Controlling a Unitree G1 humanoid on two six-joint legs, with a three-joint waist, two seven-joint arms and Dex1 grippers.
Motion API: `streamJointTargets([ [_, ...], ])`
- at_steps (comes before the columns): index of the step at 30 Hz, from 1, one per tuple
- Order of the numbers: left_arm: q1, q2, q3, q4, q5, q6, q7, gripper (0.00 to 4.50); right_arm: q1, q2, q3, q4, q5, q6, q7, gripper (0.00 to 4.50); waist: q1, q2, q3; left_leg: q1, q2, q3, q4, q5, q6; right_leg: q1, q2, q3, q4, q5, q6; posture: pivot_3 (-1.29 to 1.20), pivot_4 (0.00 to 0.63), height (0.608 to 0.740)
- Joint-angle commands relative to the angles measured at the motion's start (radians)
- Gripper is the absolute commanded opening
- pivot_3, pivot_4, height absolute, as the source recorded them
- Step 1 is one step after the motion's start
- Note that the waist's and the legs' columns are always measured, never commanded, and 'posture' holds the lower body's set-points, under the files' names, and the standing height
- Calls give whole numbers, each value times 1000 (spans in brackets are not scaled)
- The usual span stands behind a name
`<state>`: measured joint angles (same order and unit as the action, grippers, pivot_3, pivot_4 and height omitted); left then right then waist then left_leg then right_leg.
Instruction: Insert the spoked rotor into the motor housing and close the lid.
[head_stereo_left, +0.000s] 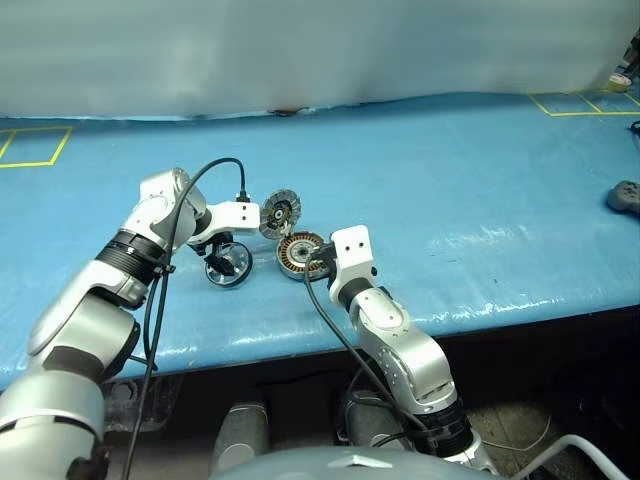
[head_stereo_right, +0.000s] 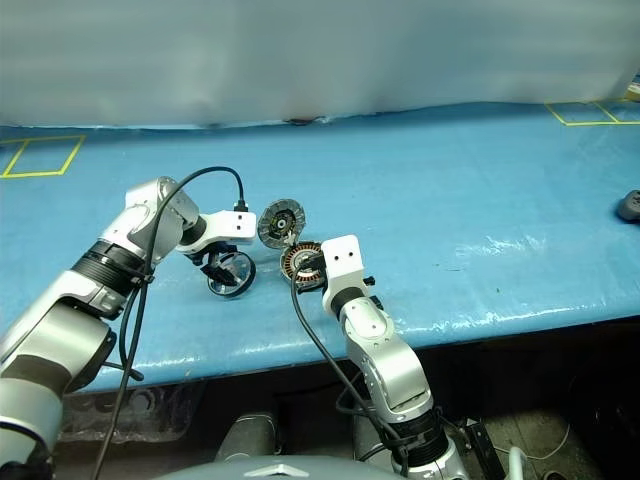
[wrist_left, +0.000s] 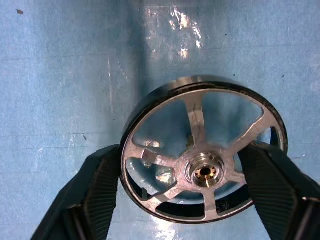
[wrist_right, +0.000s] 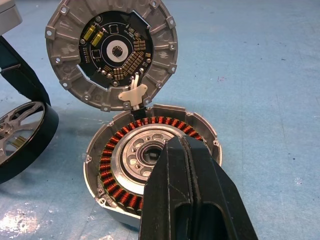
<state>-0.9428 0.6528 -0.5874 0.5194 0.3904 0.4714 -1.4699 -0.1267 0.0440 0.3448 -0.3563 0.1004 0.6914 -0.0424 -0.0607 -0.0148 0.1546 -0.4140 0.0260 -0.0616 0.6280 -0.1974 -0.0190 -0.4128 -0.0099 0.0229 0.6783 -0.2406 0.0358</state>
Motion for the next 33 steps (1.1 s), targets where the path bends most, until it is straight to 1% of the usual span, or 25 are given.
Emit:
streamJointTargets([
  [1, -26, 7, 11, -1, 4, -3, -8, 3413, 2, 34, 4, -20, -2, -9, 1, 0, 0, 0, 0, 0, 0, 0, 0, 0, 0, 0, 0, 0, 0, 0, 0, 0, 150, 740],
  [9, -24, 13, 11, -6, 8, -4, -5, 3413, 1, 34, 3, -19, -3, -8, 2, 0, 0, 0, 0, 0, 0, 0, 0, 0, 0, 0, 0, 0, 0, 0, 0, 0, 150, 740],
  [16, -35, 41, 33, -44, -14, -4, -37, 3413, 3, 35, 4, -19, -1, -6, 3, 0, 0, 0, 0, 0, 0, 0, 0, 0, 0, 0, 0, 0, 0, 0, 0, 0, 150, 740],
  [21, -53, 75, 35, -46, -17, -43, -55, 3413, 0, 36, 6, -14, 0, -8, 6, 0, 0, 0, 0, 0, 0, 0, 0, 0, 0, 0, 0, 0, 0, 0, 0, 0, 150, 740],
  [24, -70, 103, 34, -56, -19, -93, -81, 3413, -2, 36, 9, -12, 0, -10, 9, 0, 0, 0, 0, 0, 0, 0, 0, 0, 0, 0, 0, 0, 0, 0, 0, 0, 150, 740],
  [28, -98, 117, 42, -69, -27, -151, -113, 3413, -1, 33, 10, -13, -2, -9, 14, 0, 0, 0, 0, 0, 0, 0, 0, 0, 0, 0, 0, 0, 0, 0, -1, 0, 150, 740],
  [33, -148, 91, 58, -62, -44, -179, -123, 3413, 2, 29, 14, -18, -6, -9, 21, 0, 1, 0, 0, 0, 0, 0, 0, 0, 0, 0, 0, 0, 0, -1, -1, 0, 150, 740],
])
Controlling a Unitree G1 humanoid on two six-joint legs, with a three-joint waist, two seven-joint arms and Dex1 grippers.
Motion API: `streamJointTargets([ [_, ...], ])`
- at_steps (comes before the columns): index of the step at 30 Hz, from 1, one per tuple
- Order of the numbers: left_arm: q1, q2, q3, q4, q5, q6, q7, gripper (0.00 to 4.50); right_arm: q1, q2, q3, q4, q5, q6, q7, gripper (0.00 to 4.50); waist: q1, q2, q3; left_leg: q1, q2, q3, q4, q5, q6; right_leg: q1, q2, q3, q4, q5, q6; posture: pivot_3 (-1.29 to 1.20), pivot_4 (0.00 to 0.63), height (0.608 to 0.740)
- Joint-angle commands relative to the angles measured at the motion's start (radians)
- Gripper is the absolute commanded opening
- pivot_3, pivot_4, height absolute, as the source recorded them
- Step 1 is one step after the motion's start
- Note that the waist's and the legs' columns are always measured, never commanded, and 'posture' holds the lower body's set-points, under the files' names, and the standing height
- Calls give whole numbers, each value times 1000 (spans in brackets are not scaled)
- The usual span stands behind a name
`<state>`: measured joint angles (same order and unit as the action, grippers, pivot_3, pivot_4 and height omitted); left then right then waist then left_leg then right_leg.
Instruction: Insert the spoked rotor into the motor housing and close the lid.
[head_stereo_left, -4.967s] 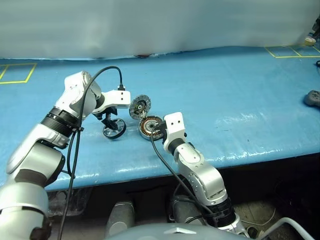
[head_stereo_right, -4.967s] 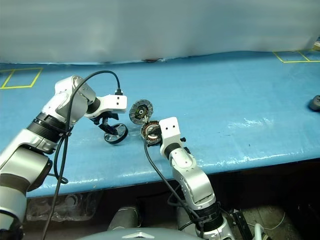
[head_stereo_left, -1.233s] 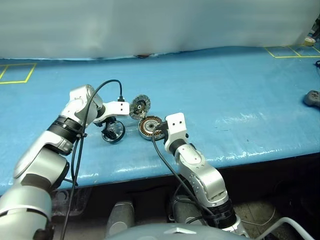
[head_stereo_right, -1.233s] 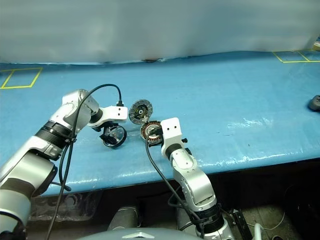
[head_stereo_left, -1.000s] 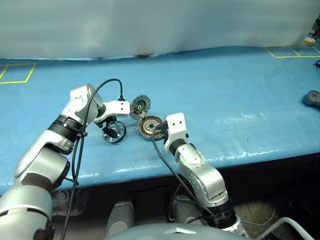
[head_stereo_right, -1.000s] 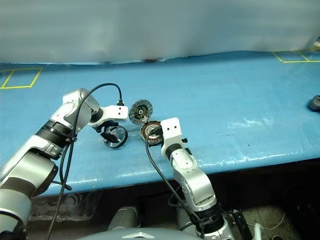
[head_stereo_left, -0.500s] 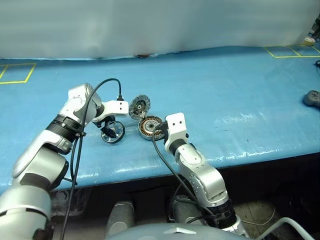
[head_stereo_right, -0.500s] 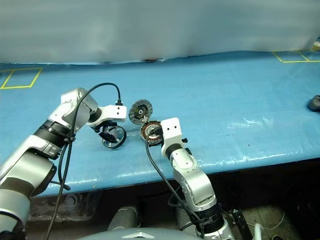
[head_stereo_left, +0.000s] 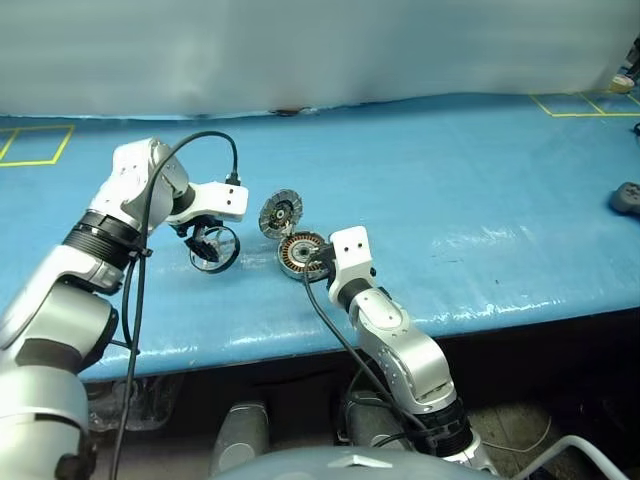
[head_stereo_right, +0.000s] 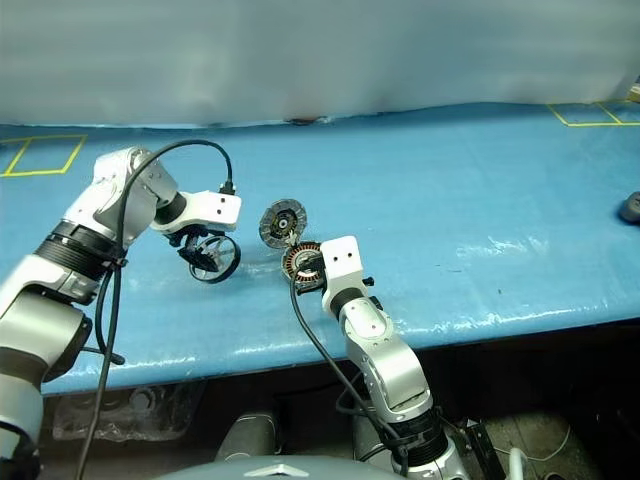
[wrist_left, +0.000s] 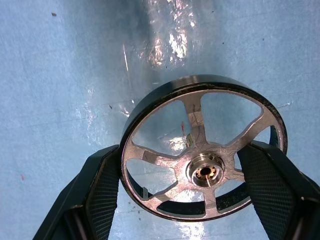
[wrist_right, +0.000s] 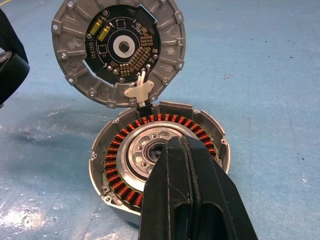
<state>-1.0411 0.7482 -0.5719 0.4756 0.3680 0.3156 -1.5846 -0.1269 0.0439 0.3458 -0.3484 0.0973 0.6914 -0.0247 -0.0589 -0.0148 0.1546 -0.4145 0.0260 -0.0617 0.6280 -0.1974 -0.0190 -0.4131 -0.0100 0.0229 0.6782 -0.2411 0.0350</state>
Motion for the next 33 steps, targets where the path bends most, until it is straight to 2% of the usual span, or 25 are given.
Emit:
streamJointTargets([
  [1, -61, -14, 47, -18, -32, -22, -13, 3413, 3, 28, 12, -29, -4, -9, 4, 0, -1, 0, 0, 0, 0, 0, 0, 0, 0, 0, 0, 0, 0, 0, 0, 0, 150, 740],
  [6, -83, -54, 65, -51, -95, 8, -25, 3413, 12, 23, 8, -41, -12, -6, 2, 0, -3, 0, 0, 0, 0, 0, 0, 0, 0, 0, 0, 0, 0, 0, 0, 0, 150, 740],
  [14, -101, -62, 74, -162, -237, 86, -30, 3413, 25, 15, 4, -60, -20, 7, 6, 0, -4, 0, 0, 0, 0, 0, 0, 0, 0, 0, 1, 0, 0, 0, 0, 0, 150, 740],
  [26, -53, -55, 106, -322, -316, 250, -10, 3413, 30, 4, -4, -72, -21, 22, 13, 0, -5, 0, 0, 0, 1, 0, 0, 0, 0, 0, 1, 1, 0, 0, 0, 0, 150, 740],
  [33, 22, -62, 128, -390, -318, 334, 98, 3413, 28, 1, -8, -75, -25, 32, 24, 0, -4, 0, 0, 1, 1, 0, 0, 0, 0, 0, 1, 1, 1, 0, 0, 0, 150, 740],
])
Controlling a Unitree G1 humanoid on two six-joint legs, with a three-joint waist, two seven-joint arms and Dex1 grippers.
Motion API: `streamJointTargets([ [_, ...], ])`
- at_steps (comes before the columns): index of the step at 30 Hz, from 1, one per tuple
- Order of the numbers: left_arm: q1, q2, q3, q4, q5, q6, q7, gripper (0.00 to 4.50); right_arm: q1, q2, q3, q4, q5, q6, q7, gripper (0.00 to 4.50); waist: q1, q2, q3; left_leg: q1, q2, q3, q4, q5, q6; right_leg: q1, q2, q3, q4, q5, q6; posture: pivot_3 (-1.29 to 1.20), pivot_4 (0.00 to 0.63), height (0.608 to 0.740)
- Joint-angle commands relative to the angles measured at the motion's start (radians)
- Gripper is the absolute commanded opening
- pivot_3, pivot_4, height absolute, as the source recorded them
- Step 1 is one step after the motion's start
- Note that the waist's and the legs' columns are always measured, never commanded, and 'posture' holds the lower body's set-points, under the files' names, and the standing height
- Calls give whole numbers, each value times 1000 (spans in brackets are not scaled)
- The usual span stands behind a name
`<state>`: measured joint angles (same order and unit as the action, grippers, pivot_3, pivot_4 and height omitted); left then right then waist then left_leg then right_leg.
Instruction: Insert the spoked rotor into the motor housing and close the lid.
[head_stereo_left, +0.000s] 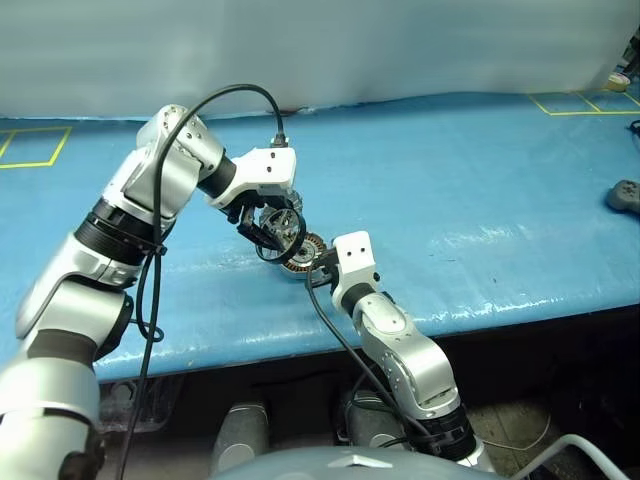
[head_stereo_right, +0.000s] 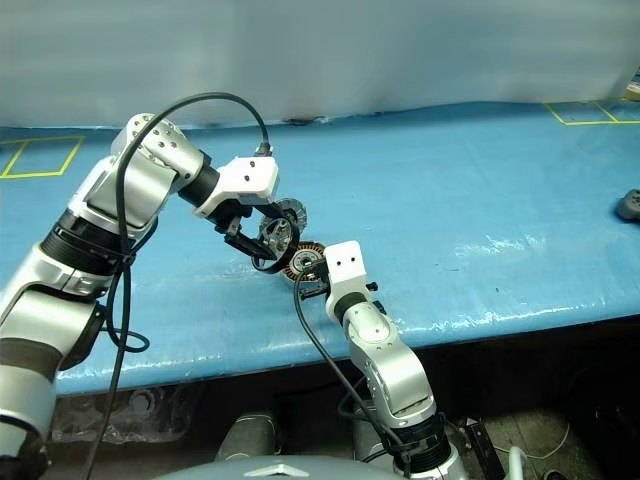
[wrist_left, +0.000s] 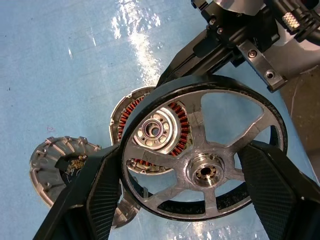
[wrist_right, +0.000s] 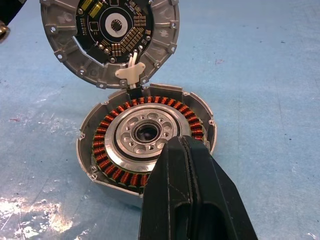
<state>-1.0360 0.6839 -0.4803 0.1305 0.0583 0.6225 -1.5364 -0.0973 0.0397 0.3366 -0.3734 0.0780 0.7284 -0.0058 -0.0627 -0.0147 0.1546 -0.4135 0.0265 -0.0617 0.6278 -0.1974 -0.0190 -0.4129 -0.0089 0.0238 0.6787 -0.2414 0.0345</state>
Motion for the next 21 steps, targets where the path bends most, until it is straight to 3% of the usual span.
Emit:
streamJointTargets([
  [1, 34, -2, 37, -56, -5, 39, 74, 3413, -1, 4, 1, -52, -7, -4, 6, 0, 0, 0, 0, 0, 0, 0, 0, 0, 0, 0, 0, 0, 0, 0, 0, 0, 150, 740],
  [12, 163, -113, 135, -125, -15, 76, 381, 3413, 9, 3, -2, -63, -16, 10, 14, 0, 3, 0, 0, 0, 0, 0, 0, 0, 0, 0, 0, 0, 0, 0, 0, 0, 150, 740],
  [21, 256, -171, 166, -196, -30, 80, 531, 3413, 25, 1, -10, -82, -20, 27, 13, 0, 4, 0, 0, 0, 0, 0, 0, 0, 0, 0, 0, 1, 0, 0, 1, 0, 150, 740],
])
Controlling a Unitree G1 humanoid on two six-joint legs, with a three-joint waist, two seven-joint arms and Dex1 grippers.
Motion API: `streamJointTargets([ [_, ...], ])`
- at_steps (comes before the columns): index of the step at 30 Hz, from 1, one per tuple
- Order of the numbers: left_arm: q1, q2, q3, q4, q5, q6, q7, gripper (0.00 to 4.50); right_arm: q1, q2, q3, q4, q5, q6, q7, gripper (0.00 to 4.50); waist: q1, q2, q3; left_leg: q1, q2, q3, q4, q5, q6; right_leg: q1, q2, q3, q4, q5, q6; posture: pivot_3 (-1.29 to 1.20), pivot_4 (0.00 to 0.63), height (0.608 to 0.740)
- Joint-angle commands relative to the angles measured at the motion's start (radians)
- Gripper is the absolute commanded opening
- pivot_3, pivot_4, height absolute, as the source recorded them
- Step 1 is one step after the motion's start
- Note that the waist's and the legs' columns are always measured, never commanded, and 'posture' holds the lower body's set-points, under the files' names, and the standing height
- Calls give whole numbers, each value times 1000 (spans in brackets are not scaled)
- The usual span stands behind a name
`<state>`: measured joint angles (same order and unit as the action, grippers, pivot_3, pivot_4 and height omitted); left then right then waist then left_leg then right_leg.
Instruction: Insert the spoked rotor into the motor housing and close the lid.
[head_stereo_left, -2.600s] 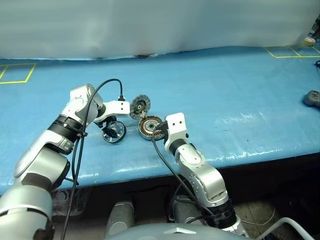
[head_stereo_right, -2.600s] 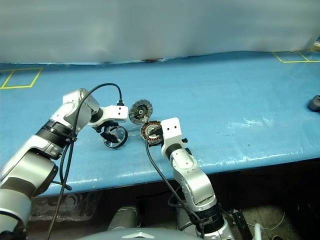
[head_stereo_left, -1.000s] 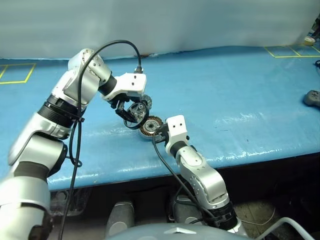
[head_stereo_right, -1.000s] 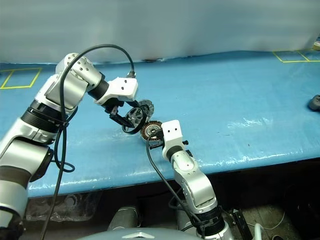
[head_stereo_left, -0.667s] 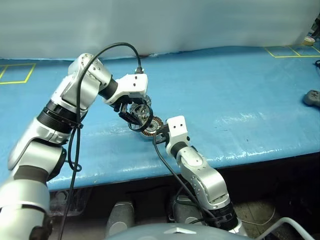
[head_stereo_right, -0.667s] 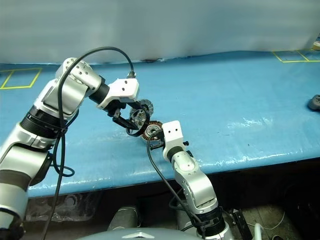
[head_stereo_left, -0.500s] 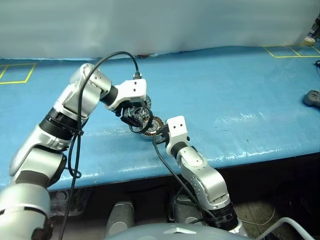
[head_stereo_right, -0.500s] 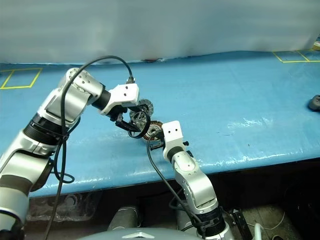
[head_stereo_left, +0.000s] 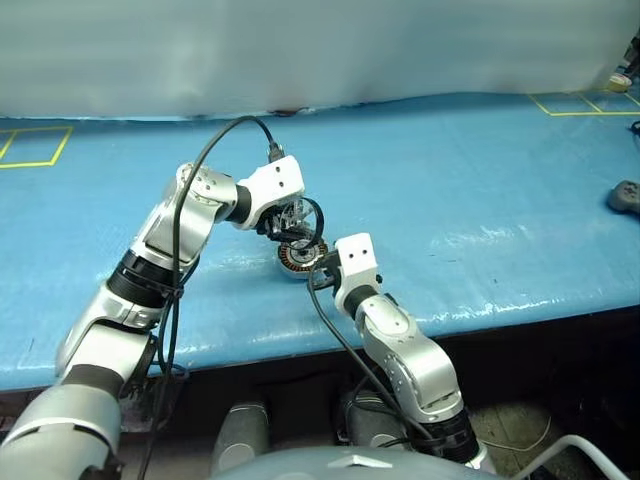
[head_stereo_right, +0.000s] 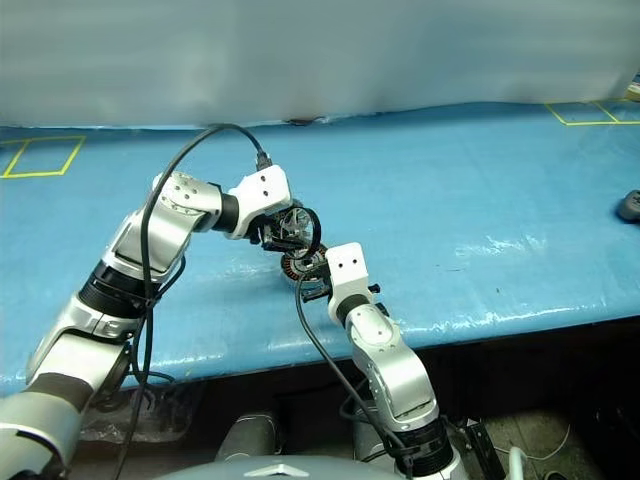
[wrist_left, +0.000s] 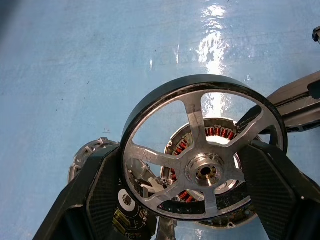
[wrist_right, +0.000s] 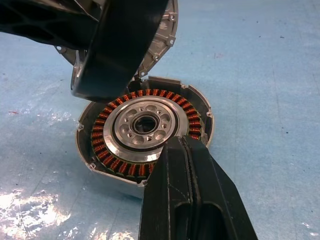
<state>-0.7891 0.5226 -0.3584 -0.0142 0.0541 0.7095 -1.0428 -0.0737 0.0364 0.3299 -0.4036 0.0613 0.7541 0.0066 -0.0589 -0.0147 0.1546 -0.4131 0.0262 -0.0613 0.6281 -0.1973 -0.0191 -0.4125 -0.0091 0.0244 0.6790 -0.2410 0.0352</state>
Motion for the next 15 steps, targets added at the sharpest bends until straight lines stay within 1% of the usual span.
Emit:
streamJointTargets([
  [1, 19, -16, 51, -57, -35, -1, 48, 3413, 4, 3, -6, -55, -4, 3, 0, 0, 0, 0, 0, 0, 0, 0, 0, 0, 0, 0, 0, 0, 0, 0, 0, 0, 150, 740],
  [6, 72, -9, 51, -61, -49, -65, 79, 3413, 10, -4, -14, -66, -6, 14, 3, 0, 0, 0, 0, 1, 0, 0, 0, 0, 0, 0, 0, 0, 0, 0, 0, 0, 150, 740],
  [12, 75, 32, 22, -18, -50, -85, 23, 3413, 10, -6, -17, -70, -6, 18, 6, 0, 0, 0, 0, 1, 0, 0, 0, 0, 0, 1, 0, 0, 0, 0, 0, 0, 150, 740],
  [15, 67, 38, 13, 14, -46, -111, 9, 3413, 10, -4, -16, -71, -7, 18, 5, 0, 0, 0, 0, 1, 0, 0, 0, 0, 0, 1, 0, 0, 0, 0, 0, 0, 150, 740],
])
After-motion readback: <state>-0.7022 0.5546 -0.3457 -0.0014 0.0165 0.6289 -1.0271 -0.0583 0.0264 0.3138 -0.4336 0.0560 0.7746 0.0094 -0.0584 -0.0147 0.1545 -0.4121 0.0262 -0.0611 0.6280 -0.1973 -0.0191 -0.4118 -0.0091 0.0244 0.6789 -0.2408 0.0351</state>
